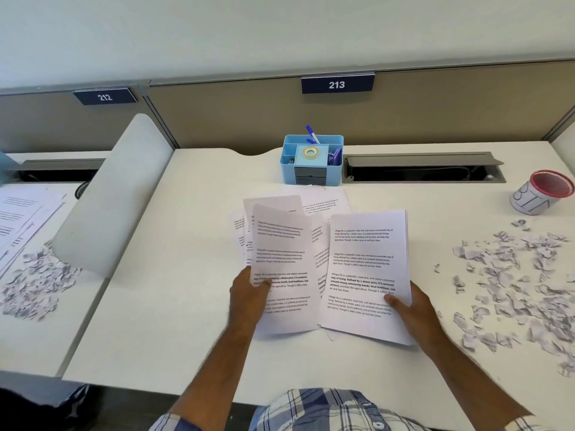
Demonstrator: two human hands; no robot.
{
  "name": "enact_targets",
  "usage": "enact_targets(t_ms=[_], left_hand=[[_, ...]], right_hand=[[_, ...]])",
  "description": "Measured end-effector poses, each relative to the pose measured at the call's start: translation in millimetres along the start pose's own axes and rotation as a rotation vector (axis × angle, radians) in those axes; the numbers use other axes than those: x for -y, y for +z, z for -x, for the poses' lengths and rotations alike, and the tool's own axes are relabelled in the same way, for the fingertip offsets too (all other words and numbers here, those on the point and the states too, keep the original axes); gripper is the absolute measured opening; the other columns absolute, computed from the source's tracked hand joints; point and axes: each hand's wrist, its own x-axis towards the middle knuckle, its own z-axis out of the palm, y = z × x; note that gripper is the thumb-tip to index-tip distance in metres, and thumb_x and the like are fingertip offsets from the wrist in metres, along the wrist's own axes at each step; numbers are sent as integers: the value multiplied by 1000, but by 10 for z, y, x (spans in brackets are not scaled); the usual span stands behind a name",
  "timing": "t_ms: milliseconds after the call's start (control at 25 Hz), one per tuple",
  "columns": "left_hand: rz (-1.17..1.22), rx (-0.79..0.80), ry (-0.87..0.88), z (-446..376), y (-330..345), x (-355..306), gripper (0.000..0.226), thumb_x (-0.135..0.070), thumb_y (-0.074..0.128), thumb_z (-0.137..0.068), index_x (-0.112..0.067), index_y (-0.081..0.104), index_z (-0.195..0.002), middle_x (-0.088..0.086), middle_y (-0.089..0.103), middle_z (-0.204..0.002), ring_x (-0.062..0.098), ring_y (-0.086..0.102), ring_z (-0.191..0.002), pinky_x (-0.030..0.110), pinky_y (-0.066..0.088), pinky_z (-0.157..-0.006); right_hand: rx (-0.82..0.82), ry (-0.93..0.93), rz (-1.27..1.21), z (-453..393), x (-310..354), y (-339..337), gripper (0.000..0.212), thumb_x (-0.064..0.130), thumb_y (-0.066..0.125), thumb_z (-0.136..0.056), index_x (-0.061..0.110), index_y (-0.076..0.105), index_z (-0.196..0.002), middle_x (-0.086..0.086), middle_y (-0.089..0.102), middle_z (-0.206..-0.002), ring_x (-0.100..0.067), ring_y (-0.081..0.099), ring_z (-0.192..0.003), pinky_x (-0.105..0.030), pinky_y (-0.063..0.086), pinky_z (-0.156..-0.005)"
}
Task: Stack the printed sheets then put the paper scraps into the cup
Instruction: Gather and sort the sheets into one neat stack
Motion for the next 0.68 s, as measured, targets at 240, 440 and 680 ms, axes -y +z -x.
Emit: enact_targets(t_ms=[240, 440, 680], left_hand=[[19, -78, 12, -68, -514, -28, 28, -13, 76, -89, -21, 73, -115, -7, 78, -105, 19, 75, -97, 47, 61, -91], [44, -166, 98, -49, -878, -182, 28, -10, 77, -90, -23, 72, -115, -5, 77, -106, 20, 73, -100, 42, 58, -94], [140, -214, 140, -35, -1334, -317, 29, -10, 80, -90, -18, 73, -117, -1, 78, -109, 22, 73, -101, 38, 57, -88]], right_hand=[[24, -36, -13, -47, 102, 2, 41, 9, 72, -93, 16, 61, -131, 0, 72, -122, -18, 69, -110, -41, 53, -100], [20, -74, -12, -77, 186, 16, 43, 9, 73, -93, 18, 61, -133, 2, 71, -124, -18, 69, -111, -41, 52, -100], [30, -70, -29, -98, 316, 10, 38, 9, 72, -93, 19, 63, -129, 3, 74, -120, -18, 71, -106, -40, 55, -94]])
